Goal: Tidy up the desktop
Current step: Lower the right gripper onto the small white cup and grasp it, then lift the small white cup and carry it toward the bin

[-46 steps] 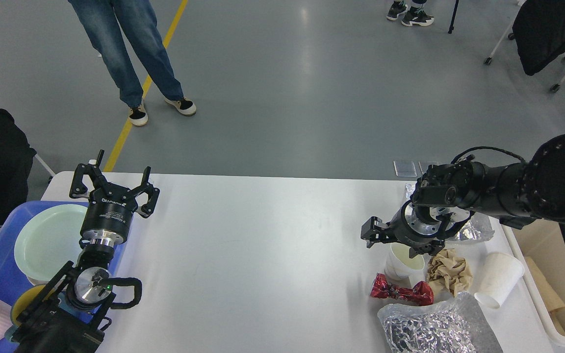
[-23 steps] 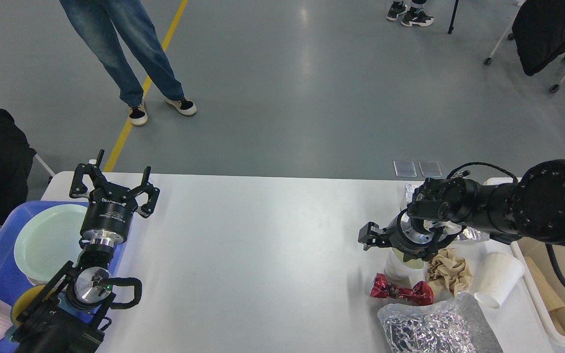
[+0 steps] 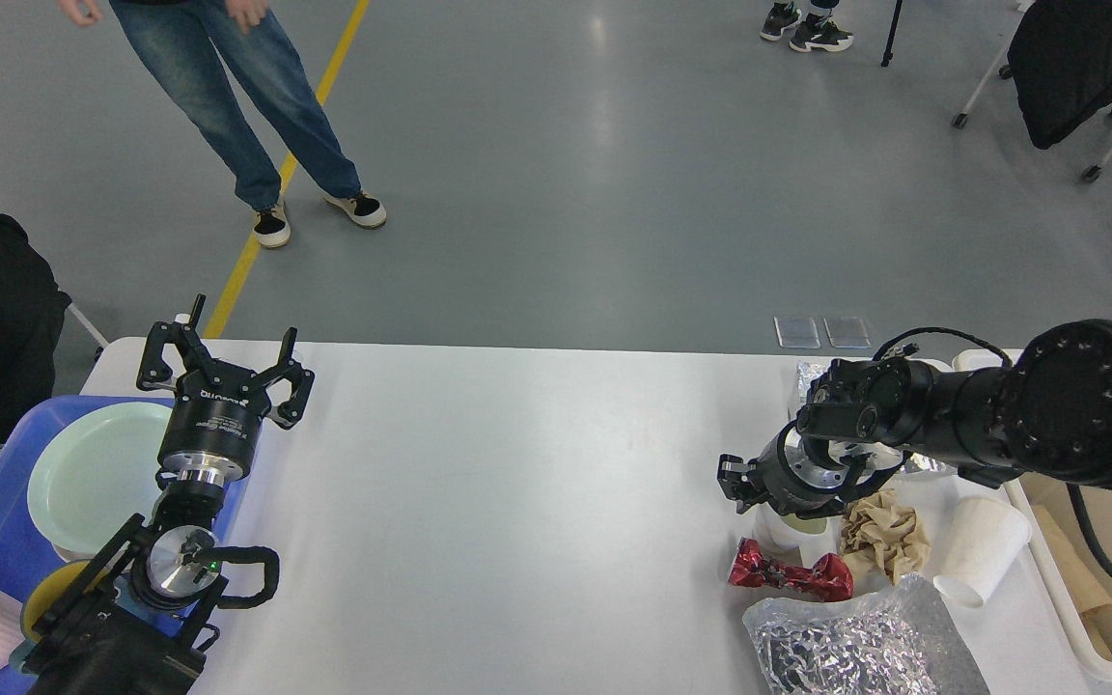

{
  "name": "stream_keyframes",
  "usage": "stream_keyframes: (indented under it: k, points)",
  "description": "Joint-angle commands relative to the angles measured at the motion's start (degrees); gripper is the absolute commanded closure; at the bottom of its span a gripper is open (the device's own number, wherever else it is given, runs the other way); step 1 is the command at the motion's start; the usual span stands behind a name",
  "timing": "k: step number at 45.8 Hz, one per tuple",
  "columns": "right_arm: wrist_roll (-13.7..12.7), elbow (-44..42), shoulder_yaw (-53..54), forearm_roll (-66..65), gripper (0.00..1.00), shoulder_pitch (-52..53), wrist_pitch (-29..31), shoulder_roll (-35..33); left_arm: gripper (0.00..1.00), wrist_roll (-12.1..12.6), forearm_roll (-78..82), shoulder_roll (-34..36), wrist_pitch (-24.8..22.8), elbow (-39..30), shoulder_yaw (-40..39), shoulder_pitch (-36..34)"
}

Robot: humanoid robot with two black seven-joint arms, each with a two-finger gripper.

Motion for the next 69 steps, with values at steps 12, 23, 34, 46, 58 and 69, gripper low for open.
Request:
stream_keyframes:
  k: [12,23,34,46,58,69]
  points:
    - [-2.9,1.0,0.1,0.7,1.0,0.8,0.7,0.0,0.04,0.0,0.0,0.0,0.1,0.0,0.0,0.0]
    - [-2.9,8.3,-0.1,3.5,1.0,9.0,0.9,-0.6,0.03,0.0,0.0,0.0,0.0,0.0,0.0,0.0]
    - [-2.8,17.4,-3.4,9.9,1.0,23.9,4.9,-2.8,0.04,0.0,0.0,0.0,0.0,0.0,0.0,0.0]
    - [-2.3,21.4,-9.6,14.4,1.0,41.3,20.1,-6.2,0.04,0.0,0.0,0.0,0.1,0.0,0.0,0.0]
    - [-2.3,27.9,-14.9,13.8,1.0,57.9,32.1,-9.9,0.04,0.0,0.0,0.0,0.1,0.0,0.0,0.0]
    - [-2.3,29.1,-18.8,12.9,1.0,59.6,31.8,-9.7,0.04,0.0,0.0,0.0,0.1,0.0,0.0,0.0]
